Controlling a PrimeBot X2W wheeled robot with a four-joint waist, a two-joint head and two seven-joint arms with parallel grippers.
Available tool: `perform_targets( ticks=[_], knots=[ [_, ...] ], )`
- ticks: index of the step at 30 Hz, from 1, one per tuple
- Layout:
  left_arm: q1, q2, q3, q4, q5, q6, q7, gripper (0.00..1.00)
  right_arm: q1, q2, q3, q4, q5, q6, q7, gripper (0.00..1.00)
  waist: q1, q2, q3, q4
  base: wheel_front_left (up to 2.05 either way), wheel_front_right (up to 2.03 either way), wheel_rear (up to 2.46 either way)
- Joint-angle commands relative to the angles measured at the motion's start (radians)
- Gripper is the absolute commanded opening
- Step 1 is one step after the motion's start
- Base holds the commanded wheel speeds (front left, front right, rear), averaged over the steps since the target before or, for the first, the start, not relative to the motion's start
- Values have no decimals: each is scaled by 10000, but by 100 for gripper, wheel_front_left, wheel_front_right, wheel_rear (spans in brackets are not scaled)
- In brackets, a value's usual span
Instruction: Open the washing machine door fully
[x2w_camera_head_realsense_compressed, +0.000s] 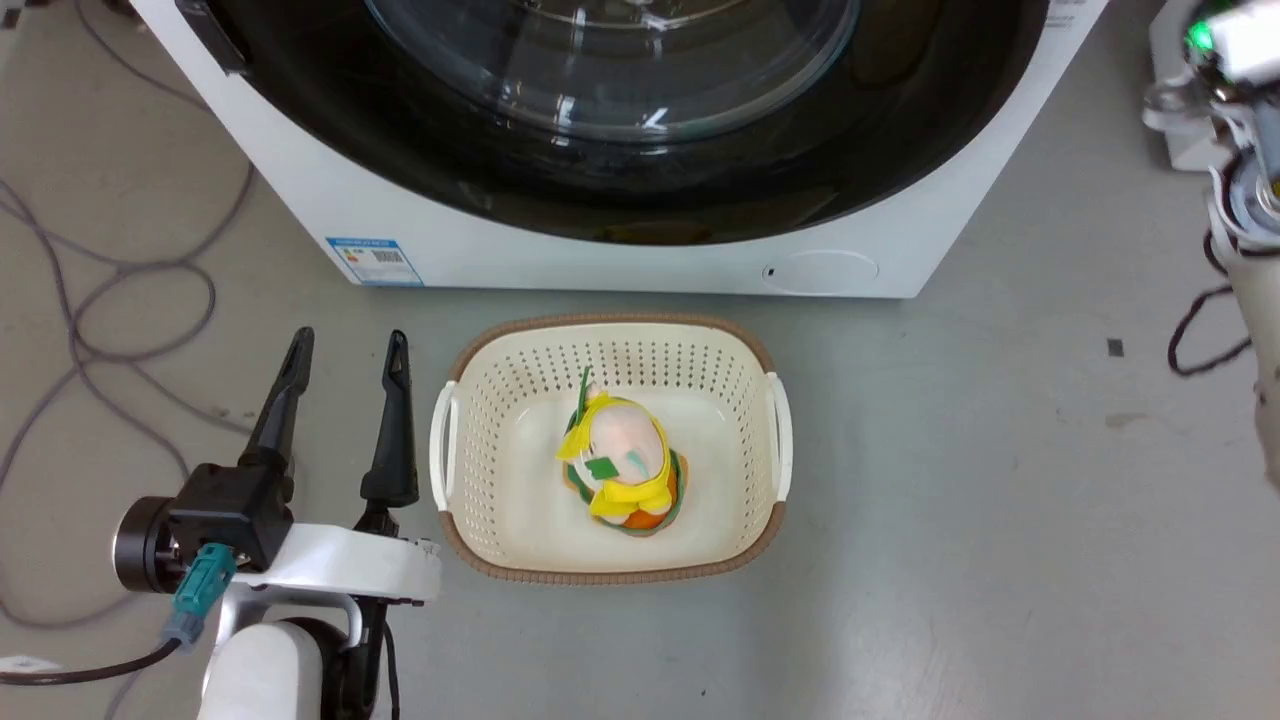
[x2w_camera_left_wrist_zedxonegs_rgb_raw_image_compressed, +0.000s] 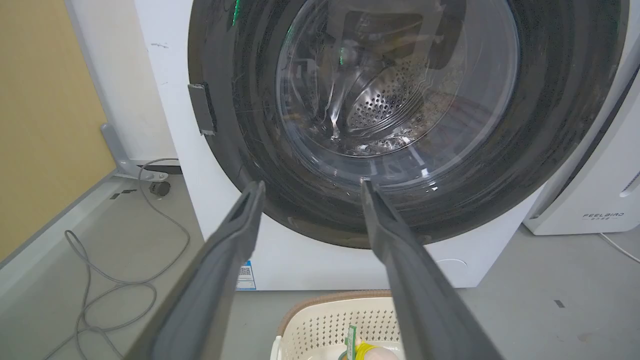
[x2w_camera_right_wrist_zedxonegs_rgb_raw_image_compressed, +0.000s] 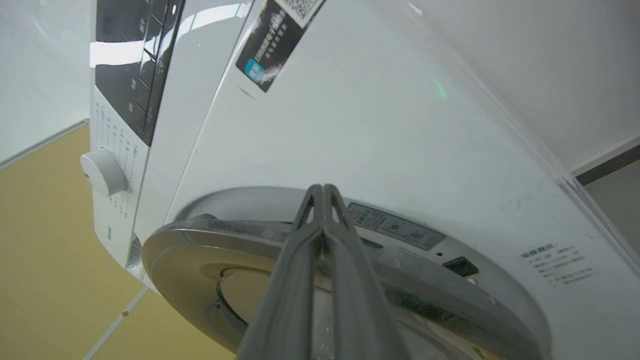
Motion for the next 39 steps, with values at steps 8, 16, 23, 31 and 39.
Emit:
perform_targets(
  ticks=[8,16,23,31,39],
  knots=[
    [-296,-22,123,-107,-122,-162,-249,100,-2334,-284,1950,1985,455,8,1158,0,-2,0,456,113,0,0,0],
    [-474,-60,127,-135,-190,-268,-416,100,-4019,-275,3407,3695,919,8,2812,0,-2,0,837,155,0,0,0],
    [-605,-82,122,-61,-256,-355,-562,100,-4788,-366,4233,4452,1752,9,4490,0,-2,0,1049,69,0,0,0],
    [-732,-95,65,22,-302,-451,-729,100,-5224,-696,4939,4721,2937,9,6295,0,-2,0,1108,39,0,0,0],
    [-714,-102,142,135,-336,-514,-876,100,-5079,-1075,5360,4605,4304,10,7798,0,-2,0,1004,44,0,0,0]
  ],
)
